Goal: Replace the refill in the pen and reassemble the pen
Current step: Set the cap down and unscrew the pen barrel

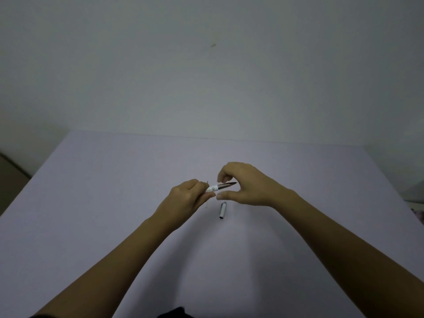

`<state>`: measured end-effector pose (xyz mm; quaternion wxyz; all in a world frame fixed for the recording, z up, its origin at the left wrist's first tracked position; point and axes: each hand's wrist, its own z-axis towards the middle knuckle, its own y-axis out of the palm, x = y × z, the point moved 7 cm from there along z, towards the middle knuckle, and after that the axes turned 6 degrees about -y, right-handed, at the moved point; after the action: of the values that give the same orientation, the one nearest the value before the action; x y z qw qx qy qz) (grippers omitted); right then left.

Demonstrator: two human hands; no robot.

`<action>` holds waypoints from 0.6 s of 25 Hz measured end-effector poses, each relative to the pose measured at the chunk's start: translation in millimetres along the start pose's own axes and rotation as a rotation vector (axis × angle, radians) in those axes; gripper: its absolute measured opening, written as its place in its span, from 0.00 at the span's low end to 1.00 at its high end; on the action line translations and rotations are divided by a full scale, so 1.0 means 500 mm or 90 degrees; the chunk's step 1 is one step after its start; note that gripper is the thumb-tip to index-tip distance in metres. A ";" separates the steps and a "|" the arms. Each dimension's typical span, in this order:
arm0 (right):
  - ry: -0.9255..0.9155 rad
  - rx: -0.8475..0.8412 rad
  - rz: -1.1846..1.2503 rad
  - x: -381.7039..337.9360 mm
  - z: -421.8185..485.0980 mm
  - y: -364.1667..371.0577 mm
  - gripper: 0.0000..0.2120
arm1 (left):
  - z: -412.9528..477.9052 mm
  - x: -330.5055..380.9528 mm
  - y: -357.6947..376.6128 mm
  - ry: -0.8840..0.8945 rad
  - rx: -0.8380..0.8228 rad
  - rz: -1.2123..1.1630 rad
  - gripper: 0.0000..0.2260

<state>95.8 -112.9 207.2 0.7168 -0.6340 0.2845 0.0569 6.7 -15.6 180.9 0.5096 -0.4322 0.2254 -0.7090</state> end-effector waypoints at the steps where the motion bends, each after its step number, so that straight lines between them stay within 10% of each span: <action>1: 0.016 -0.015 0.003 0.002 -0.001 0.001 0.11 | 0.001 -0.001 -0.002 -0.001 0.002 0.001 0.22; 15: 0.052 -0.070 -0.013 0.020 -0.002 0.006 0.13 | -0.010 -0.006 -0.002 -0.005 -0.003 0.008 0.22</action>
<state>102.3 -115.8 199.7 0.6690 -0.6772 0.3038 0.0393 2.4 -13.0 177.7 0.5137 -0.4347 0.2280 -0.7037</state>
